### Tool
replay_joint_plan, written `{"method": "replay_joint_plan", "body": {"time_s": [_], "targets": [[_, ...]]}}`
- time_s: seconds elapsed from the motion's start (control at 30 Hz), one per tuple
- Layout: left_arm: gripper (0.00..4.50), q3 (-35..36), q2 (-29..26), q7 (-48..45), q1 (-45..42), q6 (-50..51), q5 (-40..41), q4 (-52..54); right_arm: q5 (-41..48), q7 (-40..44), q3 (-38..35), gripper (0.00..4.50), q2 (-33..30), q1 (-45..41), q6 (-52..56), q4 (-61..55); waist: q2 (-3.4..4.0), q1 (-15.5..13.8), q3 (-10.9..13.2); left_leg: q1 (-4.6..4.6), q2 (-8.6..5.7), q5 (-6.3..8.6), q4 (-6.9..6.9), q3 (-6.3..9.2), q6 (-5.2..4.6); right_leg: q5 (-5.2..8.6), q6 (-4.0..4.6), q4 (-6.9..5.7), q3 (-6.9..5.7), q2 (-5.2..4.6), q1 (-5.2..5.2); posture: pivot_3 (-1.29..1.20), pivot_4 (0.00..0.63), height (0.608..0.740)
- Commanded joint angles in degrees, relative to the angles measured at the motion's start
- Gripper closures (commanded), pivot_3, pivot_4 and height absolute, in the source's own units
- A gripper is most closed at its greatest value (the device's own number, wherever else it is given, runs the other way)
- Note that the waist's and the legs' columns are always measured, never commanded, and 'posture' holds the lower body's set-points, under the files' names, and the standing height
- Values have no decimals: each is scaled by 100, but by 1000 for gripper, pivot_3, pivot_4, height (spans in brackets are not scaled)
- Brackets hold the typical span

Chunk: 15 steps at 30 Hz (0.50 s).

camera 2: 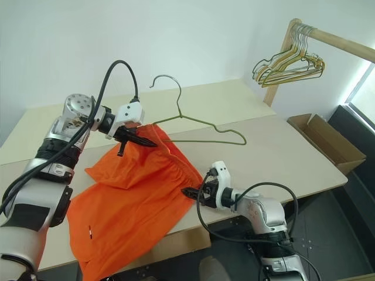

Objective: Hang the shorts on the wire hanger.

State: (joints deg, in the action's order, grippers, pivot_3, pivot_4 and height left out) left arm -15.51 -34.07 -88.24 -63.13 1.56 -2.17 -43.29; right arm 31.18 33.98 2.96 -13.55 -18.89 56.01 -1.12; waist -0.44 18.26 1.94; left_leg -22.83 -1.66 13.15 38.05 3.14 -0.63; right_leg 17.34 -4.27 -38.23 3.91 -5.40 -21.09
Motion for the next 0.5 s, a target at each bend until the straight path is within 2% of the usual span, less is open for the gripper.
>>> {"method": "replay_joint_plan", "body": {"time_s": [0.03, 0.3, 0.33, 0.5], "targets": [[4500, 171, -78, 42, -170, 18, 93, 132, -2, 20, -6, 1484, 53, -91, -156, 54, 0, -7, 0, 0, 0, 0, 0, 0, 0, 0, 0, 0, 0, 0, 0, -261, 0, 740], [4500, 275, -121, 111, 70, 153, 161, 307, 193, 31, -307, 4318, -224, 76, -42, -281, 0, -14, 0, -1, -2, 0, 0, 0, 0, 0, 0, 0, 0, -3, 0, -273, 0, 740], [4500, 291, -138, 117, 130, 186, 166, 345, 243, 78, -341, 4474, -306, 99, -25, -370, 0, -17, 0, -1, -2, 0, 0, 0, 0, 0, 0, 0, 0, -3, 0, -277, 0, 740], [4500, 408, -469, -286, 582, 309, 467, 730, 382, 439, -460, 4474, -1068, 118, 163, -701, 0, 19, 0, -1, -3, 0, 0, 0, 0, 0, -1, 0, 1, -3, -2, -299, 0, 740]]}}
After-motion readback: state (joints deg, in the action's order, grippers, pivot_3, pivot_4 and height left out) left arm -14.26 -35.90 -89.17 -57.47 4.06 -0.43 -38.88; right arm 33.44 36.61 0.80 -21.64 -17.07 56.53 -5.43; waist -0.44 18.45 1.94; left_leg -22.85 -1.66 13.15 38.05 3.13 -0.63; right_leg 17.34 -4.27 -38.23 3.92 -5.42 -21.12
